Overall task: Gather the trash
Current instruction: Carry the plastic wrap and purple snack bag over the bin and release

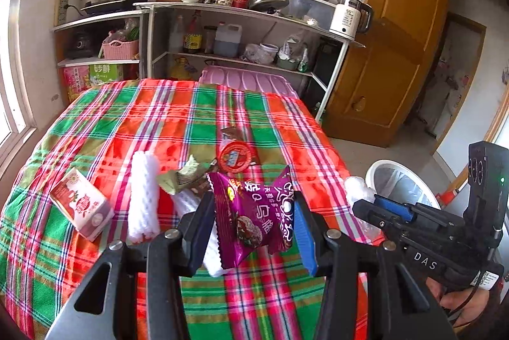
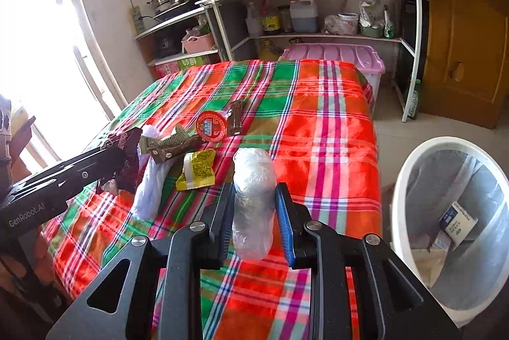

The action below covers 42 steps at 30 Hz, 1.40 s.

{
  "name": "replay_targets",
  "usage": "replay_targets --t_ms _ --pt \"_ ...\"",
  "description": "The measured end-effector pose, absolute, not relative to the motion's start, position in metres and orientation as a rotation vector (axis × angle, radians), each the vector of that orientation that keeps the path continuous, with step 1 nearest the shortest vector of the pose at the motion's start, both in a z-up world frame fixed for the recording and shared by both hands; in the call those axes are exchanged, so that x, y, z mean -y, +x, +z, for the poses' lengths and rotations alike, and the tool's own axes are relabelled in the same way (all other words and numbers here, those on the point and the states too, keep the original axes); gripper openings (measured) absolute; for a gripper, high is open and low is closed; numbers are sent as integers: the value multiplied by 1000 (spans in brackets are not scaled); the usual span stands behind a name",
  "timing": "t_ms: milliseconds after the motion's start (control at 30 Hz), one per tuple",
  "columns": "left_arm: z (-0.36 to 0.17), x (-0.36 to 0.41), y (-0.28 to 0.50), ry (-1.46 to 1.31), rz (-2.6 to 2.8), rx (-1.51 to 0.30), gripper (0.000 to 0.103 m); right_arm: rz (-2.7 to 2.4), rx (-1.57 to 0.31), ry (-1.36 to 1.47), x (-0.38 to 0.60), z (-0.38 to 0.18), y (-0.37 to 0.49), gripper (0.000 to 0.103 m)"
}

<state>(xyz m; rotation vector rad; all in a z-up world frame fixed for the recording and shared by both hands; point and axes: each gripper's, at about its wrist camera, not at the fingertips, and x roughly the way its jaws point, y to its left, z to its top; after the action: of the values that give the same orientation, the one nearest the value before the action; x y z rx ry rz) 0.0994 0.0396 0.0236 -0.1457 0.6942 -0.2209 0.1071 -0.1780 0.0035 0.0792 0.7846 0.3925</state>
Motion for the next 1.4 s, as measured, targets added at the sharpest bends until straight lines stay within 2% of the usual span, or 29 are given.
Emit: replay_targets --t_ms 567,1133,1300,1400 --pt "31 107 122 -62 -547 -736 50 146 -751 156 317 20 90 27" --pt "7 204 134 16 -646 -817 50 -24 -833 187 409 -16 98 27" --pt "2 216 134 33 -653 -833 57 -26 -844 184 415 -20 98 28" --pt "1 212 135 29 -643 -836 68 -29 -840 185 415 -19 96 30"
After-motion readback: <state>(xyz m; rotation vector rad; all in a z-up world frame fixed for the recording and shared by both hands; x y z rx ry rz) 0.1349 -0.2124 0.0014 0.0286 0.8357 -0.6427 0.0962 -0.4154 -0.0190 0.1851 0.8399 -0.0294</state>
